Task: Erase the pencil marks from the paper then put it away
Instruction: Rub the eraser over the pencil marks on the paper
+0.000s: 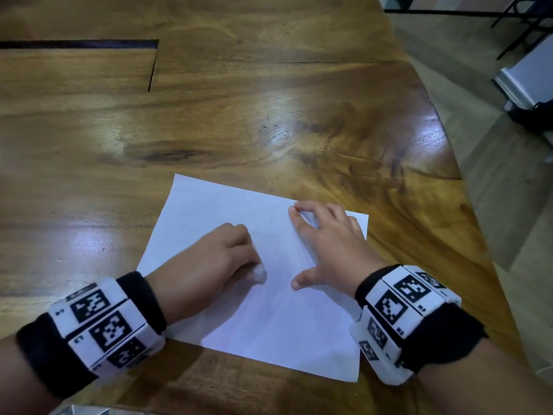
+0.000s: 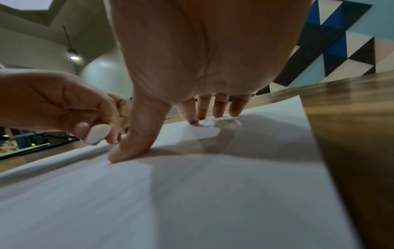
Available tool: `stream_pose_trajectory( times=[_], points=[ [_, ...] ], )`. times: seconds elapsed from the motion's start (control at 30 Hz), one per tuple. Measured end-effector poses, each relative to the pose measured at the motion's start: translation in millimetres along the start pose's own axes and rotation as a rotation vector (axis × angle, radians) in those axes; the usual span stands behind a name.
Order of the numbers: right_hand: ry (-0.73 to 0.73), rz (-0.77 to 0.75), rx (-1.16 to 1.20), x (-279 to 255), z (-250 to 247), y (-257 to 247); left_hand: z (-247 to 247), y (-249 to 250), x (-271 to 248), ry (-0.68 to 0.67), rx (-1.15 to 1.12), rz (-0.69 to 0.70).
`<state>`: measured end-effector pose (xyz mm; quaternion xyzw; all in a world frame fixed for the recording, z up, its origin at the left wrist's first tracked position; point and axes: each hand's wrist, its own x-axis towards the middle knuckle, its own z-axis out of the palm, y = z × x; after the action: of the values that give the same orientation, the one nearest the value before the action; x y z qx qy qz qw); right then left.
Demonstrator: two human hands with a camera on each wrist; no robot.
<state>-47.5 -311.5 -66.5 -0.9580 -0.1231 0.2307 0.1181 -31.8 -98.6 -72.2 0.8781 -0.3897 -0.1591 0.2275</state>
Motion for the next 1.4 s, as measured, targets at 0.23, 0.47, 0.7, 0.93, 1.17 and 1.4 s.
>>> stream_pose_trajectory(
  times=[0.23, 0.47, 0.7, 0.93, 1.17, 1.4],
  points=[
    [-0.012, 0.009, 0.022, -5, 4, -3, 13, -10, -13, -0.095, 0.010, -0.041],
    [-0.056, -0.050, 0.096, 15, 13, -27, -2, -37, -35, -0.086, -0.050, -0.096],
    [-0.067, -0.055, 0.143, 20, 13, -23, -13, -48, -44, -0.085, -0.077, -0.102],
    [-0.054, -0.021, 0.183, 18, 9, -15, -47, -26, 11, 0.077, -0.004, -0.204],
    [-0.004, 0.021, 0.127, 19, 11, -24, -42, -32, 71, 0.136, 0.024, -0.380],
    [-0.003, 0.030, 0.125, 19, 10, -25, -33, -24, 47, 0.041, -0.012, -0.298]
  ],
)
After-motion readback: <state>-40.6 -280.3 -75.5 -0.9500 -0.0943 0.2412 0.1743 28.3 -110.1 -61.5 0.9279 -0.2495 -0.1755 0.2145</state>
